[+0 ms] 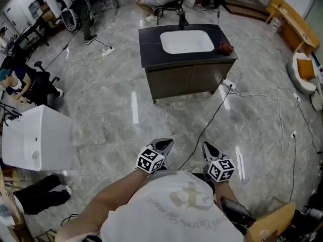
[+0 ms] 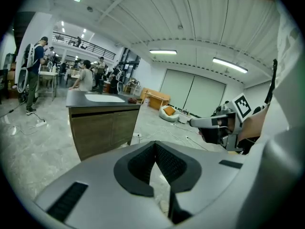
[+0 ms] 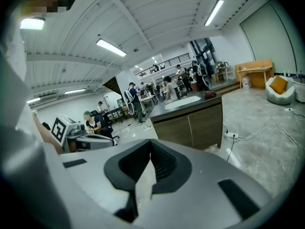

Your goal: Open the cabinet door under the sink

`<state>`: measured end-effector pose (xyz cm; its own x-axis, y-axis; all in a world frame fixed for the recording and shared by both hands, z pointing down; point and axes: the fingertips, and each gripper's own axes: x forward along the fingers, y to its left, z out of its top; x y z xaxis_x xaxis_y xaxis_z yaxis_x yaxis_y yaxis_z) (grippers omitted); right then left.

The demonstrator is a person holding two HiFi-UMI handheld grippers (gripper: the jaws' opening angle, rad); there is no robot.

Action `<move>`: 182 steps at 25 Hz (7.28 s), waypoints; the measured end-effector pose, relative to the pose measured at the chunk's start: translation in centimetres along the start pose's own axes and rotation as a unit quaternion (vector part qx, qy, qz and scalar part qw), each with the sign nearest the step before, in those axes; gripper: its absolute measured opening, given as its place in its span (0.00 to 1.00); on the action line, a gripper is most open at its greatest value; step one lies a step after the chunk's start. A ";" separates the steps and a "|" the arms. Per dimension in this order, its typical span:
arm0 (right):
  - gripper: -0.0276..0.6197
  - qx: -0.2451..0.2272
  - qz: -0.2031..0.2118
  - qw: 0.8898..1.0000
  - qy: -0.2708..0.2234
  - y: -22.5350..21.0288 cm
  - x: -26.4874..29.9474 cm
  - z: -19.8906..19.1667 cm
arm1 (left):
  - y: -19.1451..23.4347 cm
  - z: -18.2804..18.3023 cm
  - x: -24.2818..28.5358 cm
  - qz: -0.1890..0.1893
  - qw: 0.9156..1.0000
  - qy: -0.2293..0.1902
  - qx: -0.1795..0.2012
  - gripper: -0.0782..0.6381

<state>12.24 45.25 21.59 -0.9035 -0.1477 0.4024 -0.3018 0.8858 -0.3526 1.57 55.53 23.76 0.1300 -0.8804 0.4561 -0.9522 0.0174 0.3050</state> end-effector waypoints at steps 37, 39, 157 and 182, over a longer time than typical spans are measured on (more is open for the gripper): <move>0.07 0.026 0.054 0.997 0.041 -17.7 9.2 7.3 | 1.9 9.8 19.0 0.027 0.995 0.059 0.081 0.12; 0.07 0.028 0.062 0.997 0.041 -18.6 9.5 7.7 | 1.7 10.2 20.2 0.034 0.995 0.058 0.078 0.12; 0.07 0.160 0.099 0.971 0.146 -41.5 38.0 -9.4 | 45.1 8.1 44.9 0.396 0.794 0.220 0.406 0.15; 0.07 0.208 0.081 0.961 0.163 -42.2 37.4 -12.2 | 47.1 6.9 48.8 0.410 0.687 0.292 0.524 0.50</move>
<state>-5.11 7.75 61.82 -0.8258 0.1840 0.5330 -0.3213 0.6234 -0.7129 -38.83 10.16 54.59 -0.7718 -0.4329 0.4658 -0.4076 -0.2254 -0.8849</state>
